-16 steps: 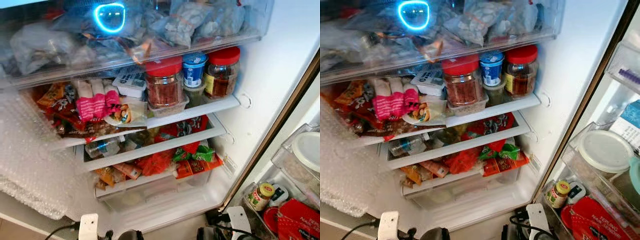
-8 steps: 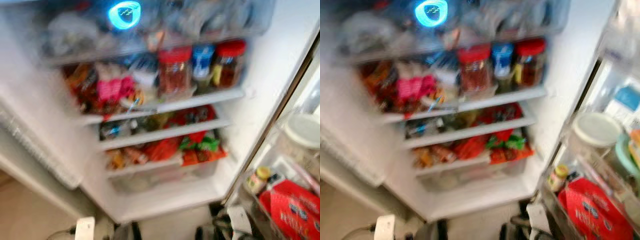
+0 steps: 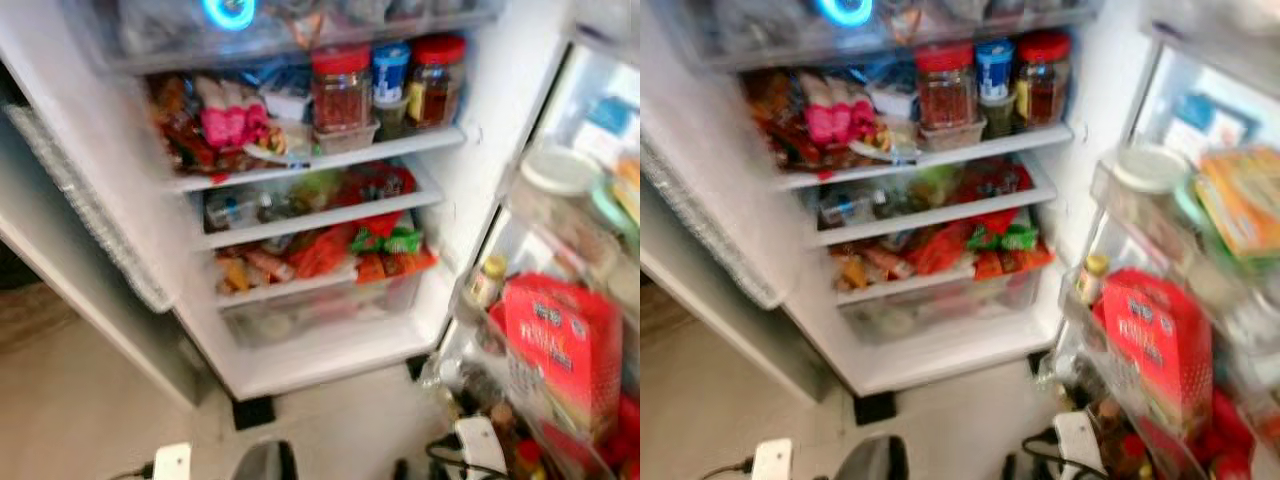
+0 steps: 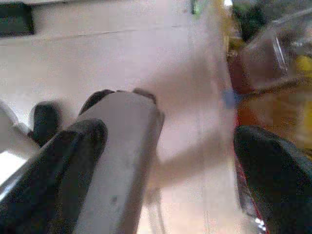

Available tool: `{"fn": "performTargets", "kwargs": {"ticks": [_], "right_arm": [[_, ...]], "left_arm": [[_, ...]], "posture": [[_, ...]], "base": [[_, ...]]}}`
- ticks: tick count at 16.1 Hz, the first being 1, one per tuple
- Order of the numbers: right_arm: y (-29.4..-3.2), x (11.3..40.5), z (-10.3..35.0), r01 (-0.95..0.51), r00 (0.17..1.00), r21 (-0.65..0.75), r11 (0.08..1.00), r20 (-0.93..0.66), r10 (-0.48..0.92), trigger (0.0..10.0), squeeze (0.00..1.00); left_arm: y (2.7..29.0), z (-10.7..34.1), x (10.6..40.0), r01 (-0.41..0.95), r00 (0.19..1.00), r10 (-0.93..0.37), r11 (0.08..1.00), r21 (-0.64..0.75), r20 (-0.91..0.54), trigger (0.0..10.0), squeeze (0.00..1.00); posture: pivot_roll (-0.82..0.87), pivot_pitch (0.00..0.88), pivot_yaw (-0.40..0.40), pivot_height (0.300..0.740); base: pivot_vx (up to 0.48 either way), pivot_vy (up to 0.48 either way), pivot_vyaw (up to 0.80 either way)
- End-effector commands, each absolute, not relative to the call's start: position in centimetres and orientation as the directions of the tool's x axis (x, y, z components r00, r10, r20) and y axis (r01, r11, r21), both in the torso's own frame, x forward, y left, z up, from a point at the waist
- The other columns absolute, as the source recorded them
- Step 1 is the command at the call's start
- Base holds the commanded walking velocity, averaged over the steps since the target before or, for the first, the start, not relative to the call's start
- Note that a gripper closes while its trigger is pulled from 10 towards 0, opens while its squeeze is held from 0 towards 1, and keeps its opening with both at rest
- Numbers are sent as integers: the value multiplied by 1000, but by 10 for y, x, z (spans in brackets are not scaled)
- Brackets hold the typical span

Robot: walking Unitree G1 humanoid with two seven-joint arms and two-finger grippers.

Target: Restocking fridge

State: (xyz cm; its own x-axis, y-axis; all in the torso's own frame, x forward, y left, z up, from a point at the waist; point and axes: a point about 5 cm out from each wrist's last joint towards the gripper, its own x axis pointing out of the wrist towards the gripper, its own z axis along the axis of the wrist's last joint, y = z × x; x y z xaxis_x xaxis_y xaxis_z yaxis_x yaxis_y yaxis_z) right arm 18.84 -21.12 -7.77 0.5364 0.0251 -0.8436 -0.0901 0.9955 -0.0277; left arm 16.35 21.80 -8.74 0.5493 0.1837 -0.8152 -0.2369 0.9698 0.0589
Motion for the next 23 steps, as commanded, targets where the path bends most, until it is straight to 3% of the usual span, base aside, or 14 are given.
{"fn": "performTargets", "kwargs": {"ticks": [1,4,23], "right_arm": [[-209,182,-82,-95,510,-20,995,-859,32,10000,0],[-208,182,-82,-93,511,-17,996,-859,33,10000,0],[-203,180,-84,-84,518,-12,996,-855,33,10000,0]], "left_arm": [[221,-87,164,-252,536,196,966,66,-821,10000,0],[217,-89,163,-244,526,177,968,53,-832,10000,0],[221,-90,158,-210,512,170,975,69,-842,10000,0]], "posture": [[-115,56,24,634],[-114,50,30,634],[-118,0,55,634]], "base": [[0,0,0],[0,112,0],[0,456,0]]}}
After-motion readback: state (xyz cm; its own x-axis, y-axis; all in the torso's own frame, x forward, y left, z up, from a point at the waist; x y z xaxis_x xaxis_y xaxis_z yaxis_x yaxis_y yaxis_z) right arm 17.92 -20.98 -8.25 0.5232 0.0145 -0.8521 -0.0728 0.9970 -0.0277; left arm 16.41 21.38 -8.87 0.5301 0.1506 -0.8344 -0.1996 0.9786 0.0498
